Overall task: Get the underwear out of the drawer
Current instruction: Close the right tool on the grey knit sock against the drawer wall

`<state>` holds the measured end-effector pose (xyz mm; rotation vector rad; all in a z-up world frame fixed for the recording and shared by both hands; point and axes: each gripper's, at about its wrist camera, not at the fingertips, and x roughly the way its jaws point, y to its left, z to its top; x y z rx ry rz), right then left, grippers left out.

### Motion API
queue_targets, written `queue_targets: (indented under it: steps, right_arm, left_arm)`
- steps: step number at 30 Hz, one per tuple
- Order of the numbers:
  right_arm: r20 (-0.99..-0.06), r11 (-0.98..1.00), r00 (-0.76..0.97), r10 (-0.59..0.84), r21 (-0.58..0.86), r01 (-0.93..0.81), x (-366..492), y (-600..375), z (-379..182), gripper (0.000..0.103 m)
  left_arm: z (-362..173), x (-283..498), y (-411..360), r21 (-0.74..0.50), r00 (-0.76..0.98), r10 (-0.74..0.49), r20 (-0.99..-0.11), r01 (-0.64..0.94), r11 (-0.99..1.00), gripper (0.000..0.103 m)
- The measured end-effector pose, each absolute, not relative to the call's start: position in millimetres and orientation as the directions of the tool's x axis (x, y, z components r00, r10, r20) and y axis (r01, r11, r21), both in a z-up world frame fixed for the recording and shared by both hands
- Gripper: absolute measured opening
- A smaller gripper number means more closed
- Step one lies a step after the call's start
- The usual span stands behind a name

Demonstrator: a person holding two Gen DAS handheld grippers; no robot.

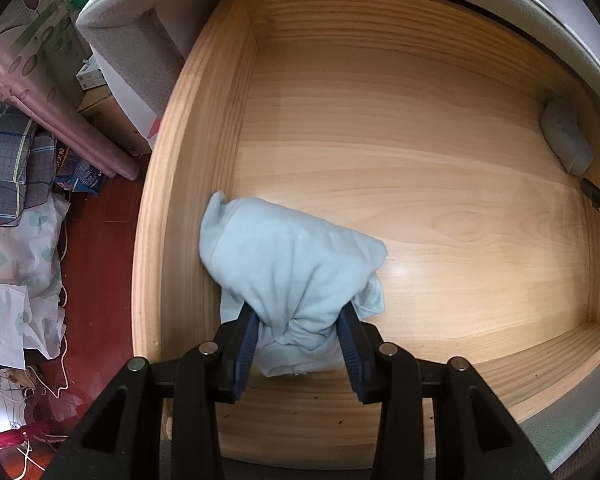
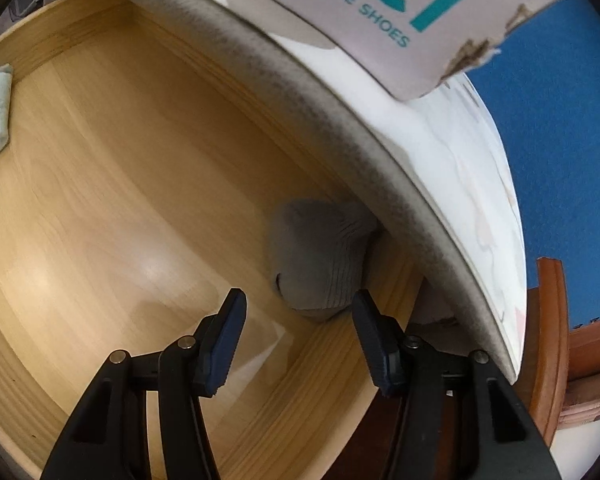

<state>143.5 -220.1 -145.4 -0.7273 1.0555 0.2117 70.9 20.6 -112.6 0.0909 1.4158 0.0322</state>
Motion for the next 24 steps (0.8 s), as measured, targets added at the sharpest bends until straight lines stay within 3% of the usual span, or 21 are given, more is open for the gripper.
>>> queue_targets:
  steps: [24]
  right_arm:
    - [-0.795,0.63,0.576,-0.19,-0.549,-0.549,115,-198,-162,0.051]
  left_arm:
    - [-113,70,21,0.08,0.158,0.074,-0.985,0.03,0.996,0.04]
